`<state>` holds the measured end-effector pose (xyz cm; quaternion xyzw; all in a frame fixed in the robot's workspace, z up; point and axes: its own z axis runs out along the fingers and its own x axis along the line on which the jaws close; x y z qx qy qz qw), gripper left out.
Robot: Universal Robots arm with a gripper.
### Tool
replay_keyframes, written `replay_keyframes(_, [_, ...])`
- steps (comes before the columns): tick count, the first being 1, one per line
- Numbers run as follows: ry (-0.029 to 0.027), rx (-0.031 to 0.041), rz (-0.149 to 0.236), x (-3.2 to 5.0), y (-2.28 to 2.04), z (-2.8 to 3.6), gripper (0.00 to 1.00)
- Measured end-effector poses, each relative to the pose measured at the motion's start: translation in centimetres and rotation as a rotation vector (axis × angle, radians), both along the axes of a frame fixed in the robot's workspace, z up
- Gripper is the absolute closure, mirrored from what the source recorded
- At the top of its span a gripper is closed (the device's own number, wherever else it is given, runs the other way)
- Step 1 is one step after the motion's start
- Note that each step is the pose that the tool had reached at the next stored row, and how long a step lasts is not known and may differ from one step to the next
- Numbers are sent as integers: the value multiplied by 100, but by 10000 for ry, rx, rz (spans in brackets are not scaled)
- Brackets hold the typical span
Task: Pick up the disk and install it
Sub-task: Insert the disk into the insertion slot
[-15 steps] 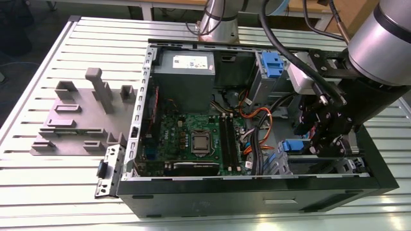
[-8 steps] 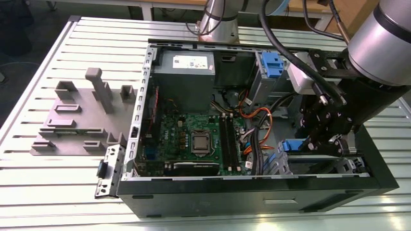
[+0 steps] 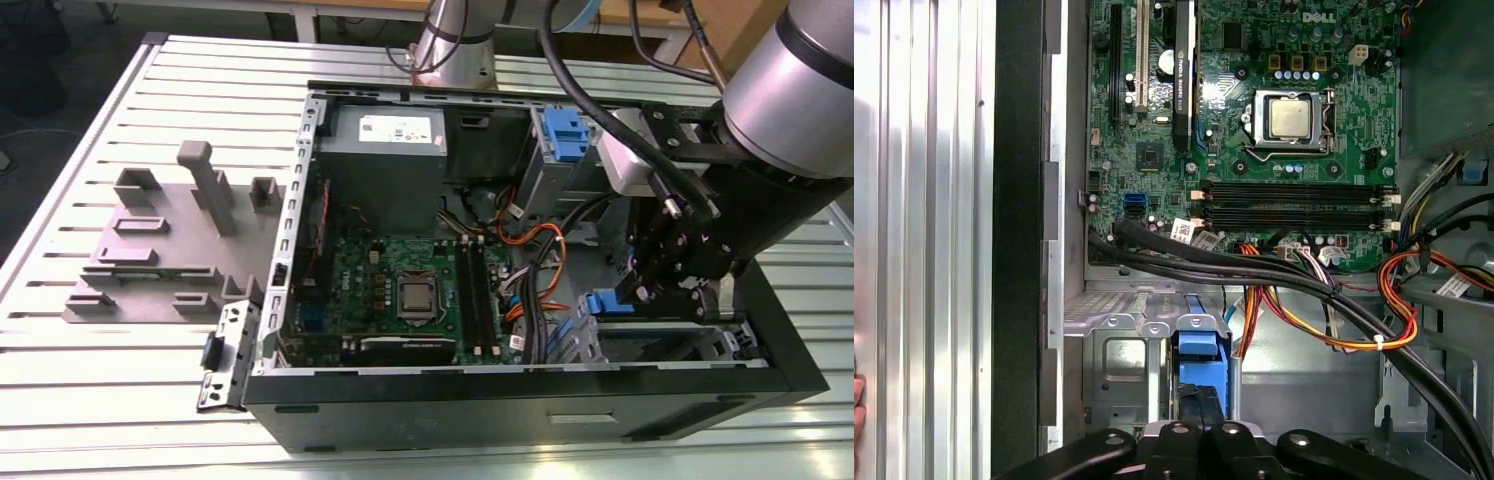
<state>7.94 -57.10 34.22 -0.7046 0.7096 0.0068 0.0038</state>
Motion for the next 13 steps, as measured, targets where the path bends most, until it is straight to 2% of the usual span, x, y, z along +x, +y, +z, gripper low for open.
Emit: replay_keyframes(13, [0, -3, 0, 0, 0, 0, 89])
